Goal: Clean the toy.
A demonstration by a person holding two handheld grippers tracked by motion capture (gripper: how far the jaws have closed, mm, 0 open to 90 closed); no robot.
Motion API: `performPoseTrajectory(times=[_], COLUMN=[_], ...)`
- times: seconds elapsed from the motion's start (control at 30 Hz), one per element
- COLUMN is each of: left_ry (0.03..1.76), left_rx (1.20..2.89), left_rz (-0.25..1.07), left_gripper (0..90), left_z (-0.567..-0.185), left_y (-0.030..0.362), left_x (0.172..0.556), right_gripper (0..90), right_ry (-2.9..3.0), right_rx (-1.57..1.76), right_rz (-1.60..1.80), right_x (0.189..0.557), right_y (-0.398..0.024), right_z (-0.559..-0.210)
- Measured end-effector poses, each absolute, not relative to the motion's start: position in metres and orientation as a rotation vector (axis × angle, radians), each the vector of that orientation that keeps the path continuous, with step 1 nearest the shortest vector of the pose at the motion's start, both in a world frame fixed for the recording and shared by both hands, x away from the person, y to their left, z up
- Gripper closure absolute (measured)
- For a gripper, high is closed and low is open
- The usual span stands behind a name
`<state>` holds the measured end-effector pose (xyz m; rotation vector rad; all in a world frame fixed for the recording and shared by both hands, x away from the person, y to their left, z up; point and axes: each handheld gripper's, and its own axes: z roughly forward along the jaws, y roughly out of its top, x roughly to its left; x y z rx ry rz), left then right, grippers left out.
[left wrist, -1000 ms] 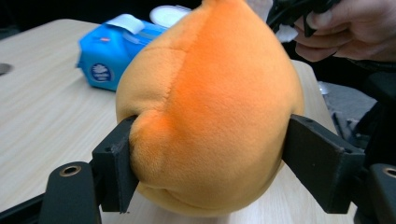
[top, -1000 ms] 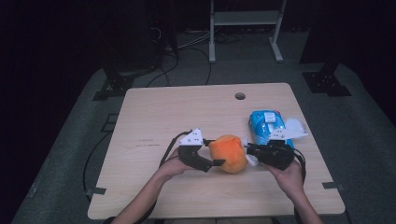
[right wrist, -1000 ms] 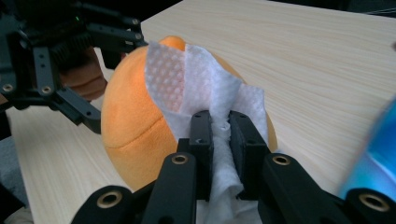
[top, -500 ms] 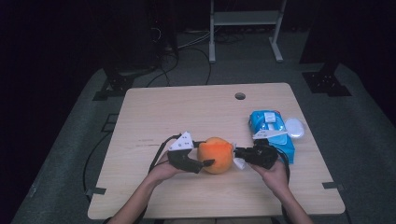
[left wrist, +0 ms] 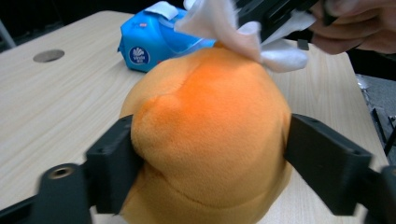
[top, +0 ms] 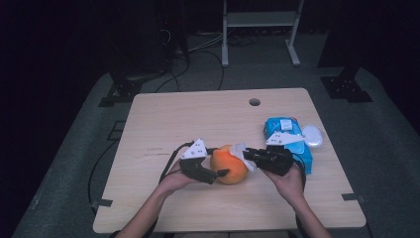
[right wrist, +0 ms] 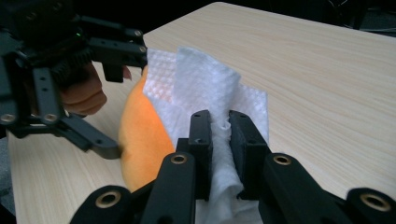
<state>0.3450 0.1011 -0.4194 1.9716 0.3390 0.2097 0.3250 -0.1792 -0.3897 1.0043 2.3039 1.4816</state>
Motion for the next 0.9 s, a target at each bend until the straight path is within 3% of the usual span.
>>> performPoseTrajectory(times=[0.1,0.27,0.43,0.57,0.83,0.9], left_ry=[0.335,0.312,0.270,0.184,0.216,0.207], left_rx=[1.949,1.970,1.966,2.006,2.000,2.018], left_rz=[0.172,0.163,0.130,0.112,0.224,0.253], left_gripper=[10.9,7.6,7.0,12.0,5.2,10.4], left_z=[-0.420,-0.428,-0.435,-0.432,-0.435,-0.436], left_y=[0.105,0.099,0.093,0.092,0.085,0.083], left_x=[0.350,0.358,0.364,0.355,0.355,0.353], right_gripper=[79.0,78.9,78.9,78.6,78.6,78.6], right_ry=[2.304,2.313,2.309,2.302,2.299,2.301], right_rx=[1.013,1.018,1.006,1.013,1.002,0.996], right_rz=[1.487,1.476,1.450,1.431,1.449,1.444], right_x=[0.328,0.328,0.330,0.334,0.335,0.334], right_y=[-0.183,-0.186,-0.188,-0.190,-0.189,-0.188], right_z=[-0.392,-0.394,-0.394,-0.395,-0.396,-0.396])
